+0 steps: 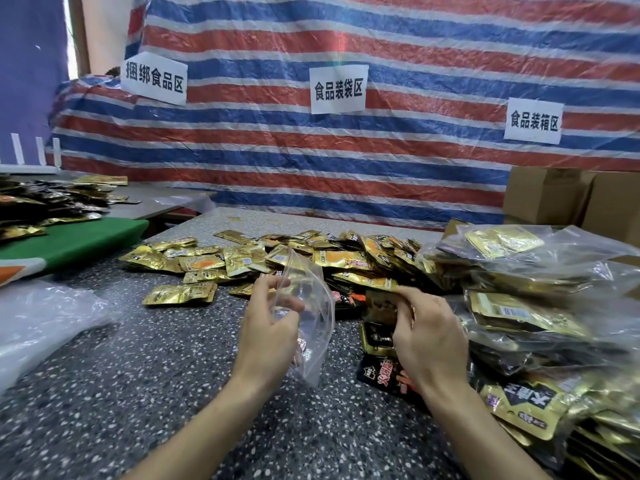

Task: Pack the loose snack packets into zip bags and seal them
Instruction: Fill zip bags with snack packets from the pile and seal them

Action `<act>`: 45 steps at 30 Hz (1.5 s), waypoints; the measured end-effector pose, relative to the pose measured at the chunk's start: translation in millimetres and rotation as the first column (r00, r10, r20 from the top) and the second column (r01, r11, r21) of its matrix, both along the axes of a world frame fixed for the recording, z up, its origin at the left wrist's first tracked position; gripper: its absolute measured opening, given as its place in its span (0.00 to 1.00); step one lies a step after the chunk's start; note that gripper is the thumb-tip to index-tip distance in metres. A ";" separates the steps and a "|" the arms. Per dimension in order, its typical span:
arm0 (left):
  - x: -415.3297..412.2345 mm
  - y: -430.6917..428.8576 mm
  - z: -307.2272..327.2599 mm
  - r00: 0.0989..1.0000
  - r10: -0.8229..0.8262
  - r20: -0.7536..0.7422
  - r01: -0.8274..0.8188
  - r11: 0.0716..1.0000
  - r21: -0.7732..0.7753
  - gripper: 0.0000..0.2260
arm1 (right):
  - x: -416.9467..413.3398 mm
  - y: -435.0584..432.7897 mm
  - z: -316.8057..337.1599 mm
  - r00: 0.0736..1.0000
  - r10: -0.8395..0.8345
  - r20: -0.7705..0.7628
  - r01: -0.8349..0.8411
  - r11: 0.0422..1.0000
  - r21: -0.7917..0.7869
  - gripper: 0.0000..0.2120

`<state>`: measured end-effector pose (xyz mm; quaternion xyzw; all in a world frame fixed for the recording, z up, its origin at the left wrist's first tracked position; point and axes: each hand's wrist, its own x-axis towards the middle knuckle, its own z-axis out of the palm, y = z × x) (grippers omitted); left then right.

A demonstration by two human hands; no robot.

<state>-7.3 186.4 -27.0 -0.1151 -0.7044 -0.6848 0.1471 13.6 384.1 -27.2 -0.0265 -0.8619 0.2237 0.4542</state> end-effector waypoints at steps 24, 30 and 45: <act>7.0 5.1 7.8 0.985 -0.135 0.109 0.127 0.988 0.083 0.06 | 24.4 -32.6 14.3 0.916 0.297 -0.271 -0.400 0.733 -0.550 0.04; 10.1 12.2 7.6 0.985 -0.159 0.066 0.148 0.978 0.148 0.05 | 14.1 -46.6 6.4 0.894 0.447 -0.034 -0.291 0.521 -0.802 0.10; 10.9 -3.8 25.9 0.967 -0.191 -0.171 0.244 0.886 0.393 0.11 | 26.9 -20.2 41.6 0.527 0.745 -0.408 -0.712 0.126 -0.691 0.18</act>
